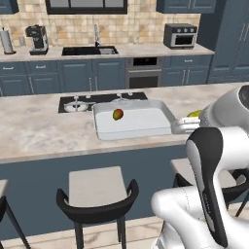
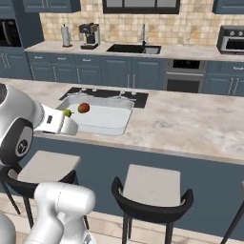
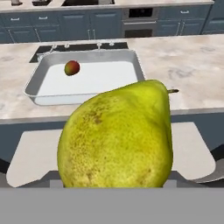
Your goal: Pick the mango and pear from the fridge and place them inside the tupperware on the counter.
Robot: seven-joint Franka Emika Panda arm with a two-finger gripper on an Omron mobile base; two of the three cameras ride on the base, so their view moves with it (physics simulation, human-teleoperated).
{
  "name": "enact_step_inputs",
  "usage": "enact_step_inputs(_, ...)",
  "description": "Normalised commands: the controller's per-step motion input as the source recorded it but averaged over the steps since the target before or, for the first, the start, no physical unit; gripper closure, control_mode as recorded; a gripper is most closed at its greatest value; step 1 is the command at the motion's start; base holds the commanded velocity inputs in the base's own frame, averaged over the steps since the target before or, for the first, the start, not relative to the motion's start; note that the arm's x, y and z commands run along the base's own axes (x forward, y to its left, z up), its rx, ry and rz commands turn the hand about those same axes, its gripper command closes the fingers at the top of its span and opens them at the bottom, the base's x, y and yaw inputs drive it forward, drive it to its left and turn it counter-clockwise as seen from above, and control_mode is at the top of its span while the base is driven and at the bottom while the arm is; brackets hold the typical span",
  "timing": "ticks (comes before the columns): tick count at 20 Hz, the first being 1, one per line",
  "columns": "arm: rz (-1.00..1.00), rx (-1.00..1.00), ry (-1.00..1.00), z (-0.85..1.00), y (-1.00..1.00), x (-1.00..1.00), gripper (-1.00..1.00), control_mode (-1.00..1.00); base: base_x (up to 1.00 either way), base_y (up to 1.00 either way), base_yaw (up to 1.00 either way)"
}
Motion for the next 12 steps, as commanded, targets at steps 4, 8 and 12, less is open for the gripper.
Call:
enact_step_inputs(4,0.00,0.00,0.08,-0.26,0.00,1.00,1.00,-1.00,0.00,0.00,0.00)
enact_step_inputs(8,0.00,0.00,0.18,-0.24,0.00,1.00,1.00,-1.00,0.00,0.00,0.00)
enact_step_inputs(12,0.00,0.00,0.24,-0.19,0.00,1.00,1.00,-1.00,0.00,0.00,0.00)
